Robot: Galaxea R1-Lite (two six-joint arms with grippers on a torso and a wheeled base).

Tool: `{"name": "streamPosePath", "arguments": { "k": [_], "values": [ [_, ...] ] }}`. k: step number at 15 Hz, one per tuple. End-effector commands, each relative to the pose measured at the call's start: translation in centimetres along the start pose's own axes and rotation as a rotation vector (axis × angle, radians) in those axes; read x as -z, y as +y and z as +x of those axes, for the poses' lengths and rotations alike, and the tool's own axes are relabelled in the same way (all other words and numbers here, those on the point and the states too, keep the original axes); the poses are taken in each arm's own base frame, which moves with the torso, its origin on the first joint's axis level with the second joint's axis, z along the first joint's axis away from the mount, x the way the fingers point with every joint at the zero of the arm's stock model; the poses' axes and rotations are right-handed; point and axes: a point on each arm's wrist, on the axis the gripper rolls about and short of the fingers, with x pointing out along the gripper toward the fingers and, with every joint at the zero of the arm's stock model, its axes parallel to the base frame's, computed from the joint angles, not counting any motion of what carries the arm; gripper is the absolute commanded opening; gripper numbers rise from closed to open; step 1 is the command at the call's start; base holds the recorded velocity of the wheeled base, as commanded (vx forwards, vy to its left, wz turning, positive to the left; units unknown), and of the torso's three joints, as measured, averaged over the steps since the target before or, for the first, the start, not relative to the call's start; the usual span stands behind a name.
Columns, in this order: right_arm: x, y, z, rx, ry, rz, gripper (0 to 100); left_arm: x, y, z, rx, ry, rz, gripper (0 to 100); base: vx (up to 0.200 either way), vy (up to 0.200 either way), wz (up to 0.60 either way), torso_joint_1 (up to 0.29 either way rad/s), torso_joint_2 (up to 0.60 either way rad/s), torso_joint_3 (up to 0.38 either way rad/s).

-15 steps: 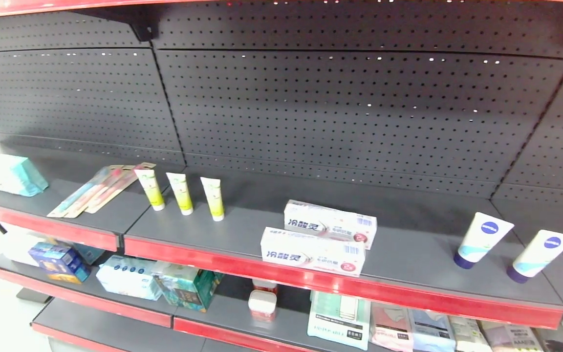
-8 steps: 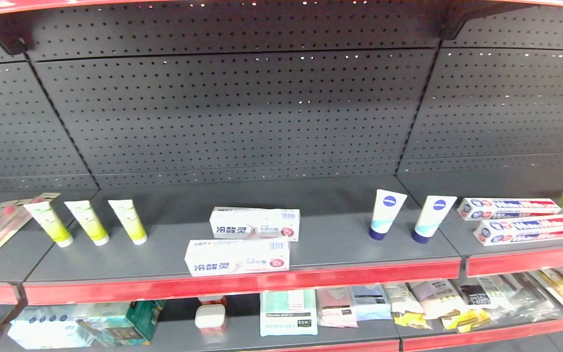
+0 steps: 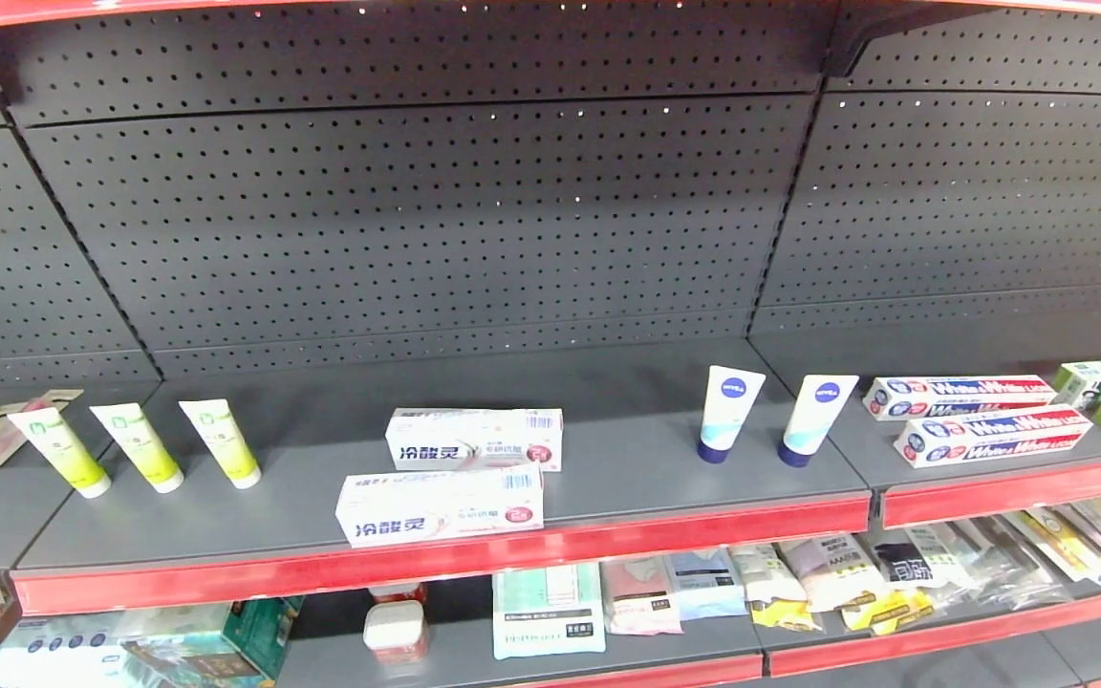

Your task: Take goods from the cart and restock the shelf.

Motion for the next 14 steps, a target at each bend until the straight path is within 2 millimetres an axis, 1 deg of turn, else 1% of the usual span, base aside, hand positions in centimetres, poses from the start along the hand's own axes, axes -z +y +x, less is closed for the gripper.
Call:
{"name": "streamPosePath", "arguments": {
  "k": [1, 4, 7, 8, 10, 13, 14],
  "values": [
    [0.0, 0.0, 0.1, 0.000, 0.008, 0.009, 100, 0.0, 0.1, 0.0, -0.032, -0.002, -0.002, 100, 0.000, 0.000, 0.00, 0.000, 0.00, 0.000],
    [0.0, 0.0, 0.0, 0.006, 0.002, 0.018, 100, 0.0, 0.1, 0.0, -0.042, 0.001, 0.005, 100, 0.000, 0.000, 0.00, 0.000, 0.00, 0.000],
    [0.0, 0.0, 0.0, 0.006, 0.002, 0.018, 100, -0.1, 0.0, 0.6, -0.072, 0.073, 0.004, 100, 0.000, 0.000, 0.00, 0.000, 0.00, 0.000],
    [0.0, 0.0, 0.0, 0.006, 0.002, 0.018, 100, -0.2, 0.0, 0.8, -0.111, 0.105, 0.009, 100, 0.000, 0.000, 0.00, 0.000, 0.00, 0.000],
    [0.0, 0.0, 0.0, 0.006, 0.002, 0.018, 100, -0.3, -0.1, 1.1, -0.247, 0.147, 0.001, 100, 0.000, 0.000, 0.00, 0.000, 0.00, 0.000],
    [0.0, 0.0, 0.0, 0.006, 0.002, 0.018, 100, -0.2, -0.4, 1.1, -0.435, 0.133, 0.023, 100, 0.000, 0.000, 0.00, 0.000, 0.00, 0.000],
    [0.0, 0.0, 0.0, 0.006, 0.002, 0.018, 100, -0.2, -0.5, 1.0, -0.471, 0.123, 0.024, 100, 0.000, 0.000, 0.00, 0.000, 0.00, 0.000]
  ]
}}
